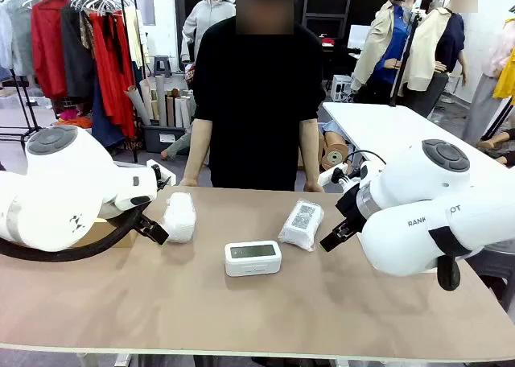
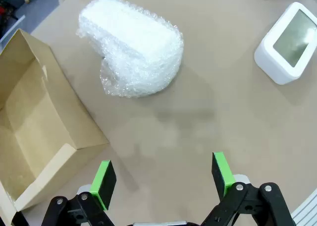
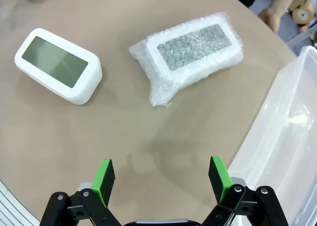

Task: Separate and place wrapped and unwrapped clocks.
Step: Pick up the Digital clock indicated by the person.

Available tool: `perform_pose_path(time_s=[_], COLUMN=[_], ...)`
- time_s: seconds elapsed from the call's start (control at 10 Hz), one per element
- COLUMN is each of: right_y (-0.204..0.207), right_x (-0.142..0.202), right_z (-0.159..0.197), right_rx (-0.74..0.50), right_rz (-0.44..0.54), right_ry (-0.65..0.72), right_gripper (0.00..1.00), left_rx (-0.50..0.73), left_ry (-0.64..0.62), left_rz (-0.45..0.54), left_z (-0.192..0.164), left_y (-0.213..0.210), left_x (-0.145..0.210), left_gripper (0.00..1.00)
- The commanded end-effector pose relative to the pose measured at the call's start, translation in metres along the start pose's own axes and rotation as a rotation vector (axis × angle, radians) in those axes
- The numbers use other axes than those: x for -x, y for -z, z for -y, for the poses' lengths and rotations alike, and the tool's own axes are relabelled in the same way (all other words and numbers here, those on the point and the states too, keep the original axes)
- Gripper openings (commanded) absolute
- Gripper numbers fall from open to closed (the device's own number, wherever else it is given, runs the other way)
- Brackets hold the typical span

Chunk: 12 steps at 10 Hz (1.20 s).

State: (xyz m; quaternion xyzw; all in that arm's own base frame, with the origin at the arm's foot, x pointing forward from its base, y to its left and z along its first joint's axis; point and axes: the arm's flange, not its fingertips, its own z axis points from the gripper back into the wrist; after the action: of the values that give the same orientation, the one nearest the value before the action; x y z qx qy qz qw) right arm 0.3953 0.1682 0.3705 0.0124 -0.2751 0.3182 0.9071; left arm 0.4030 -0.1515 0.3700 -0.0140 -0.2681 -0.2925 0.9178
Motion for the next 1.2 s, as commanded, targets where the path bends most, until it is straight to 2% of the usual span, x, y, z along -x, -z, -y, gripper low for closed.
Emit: perform_pose_path(time_s=[0.0,1.1], right_y=[-0.0001,-0.0001], right_x=[0.0000,0.0000], right_z=[0.0000,0.0000], right_rx=[0.000,0.000], right_rz=[0.000,0.000], right_ry=[0.000,0.000], right_gripper=[1.00,1.00], left_rx=[0.000,0.000], left_ry=[0.000,0.000], left_rz=[0.000,0.000], left_z=[0.0000,0.0000], left_y=[-0.0001,-0.0001], left_x=[0.0000,0.0000], left_gripper=[1.00,1.00])
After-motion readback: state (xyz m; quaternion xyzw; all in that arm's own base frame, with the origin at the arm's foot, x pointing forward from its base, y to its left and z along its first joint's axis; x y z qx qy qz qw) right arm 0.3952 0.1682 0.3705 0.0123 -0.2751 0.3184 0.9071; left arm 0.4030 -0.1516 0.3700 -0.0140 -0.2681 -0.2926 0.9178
